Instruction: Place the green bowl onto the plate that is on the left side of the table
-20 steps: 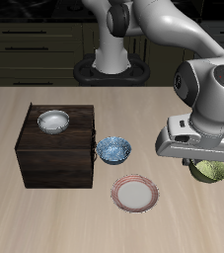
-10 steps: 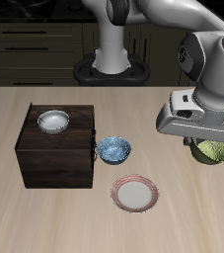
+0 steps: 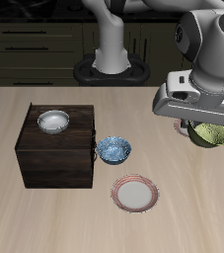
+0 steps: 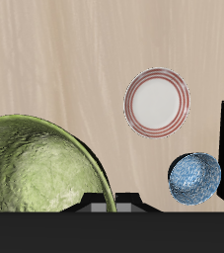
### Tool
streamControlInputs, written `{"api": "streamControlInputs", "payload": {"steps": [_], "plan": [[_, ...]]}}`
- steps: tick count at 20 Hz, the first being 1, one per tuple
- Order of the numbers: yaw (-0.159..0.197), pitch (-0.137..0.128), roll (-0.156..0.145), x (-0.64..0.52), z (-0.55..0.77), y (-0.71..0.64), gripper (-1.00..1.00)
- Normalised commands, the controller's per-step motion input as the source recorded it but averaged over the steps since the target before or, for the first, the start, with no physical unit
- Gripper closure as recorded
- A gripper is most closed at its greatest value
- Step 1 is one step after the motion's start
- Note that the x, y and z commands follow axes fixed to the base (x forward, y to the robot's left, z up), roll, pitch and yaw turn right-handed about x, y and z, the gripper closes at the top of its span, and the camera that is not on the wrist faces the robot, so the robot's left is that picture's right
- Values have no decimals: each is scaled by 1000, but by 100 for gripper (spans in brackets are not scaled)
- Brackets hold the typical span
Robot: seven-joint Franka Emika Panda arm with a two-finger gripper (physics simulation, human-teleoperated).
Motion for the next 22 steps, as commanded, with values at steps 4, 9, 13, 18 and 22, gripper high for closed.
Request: {"api": "streamControlInputs", "payload": {"steps": [4, 9, 13, 18, 22], "plan": [[-30, -28, 100, -432, 209, 46, 100], [15, -34, 133, -520, 97, 188, 100], [58, -48, 76, -552, 48, 88, 100], [22, -45, 37, -395, 75, -27, 100], [1, -57, 9, -381, 133, -138, 100]]}}
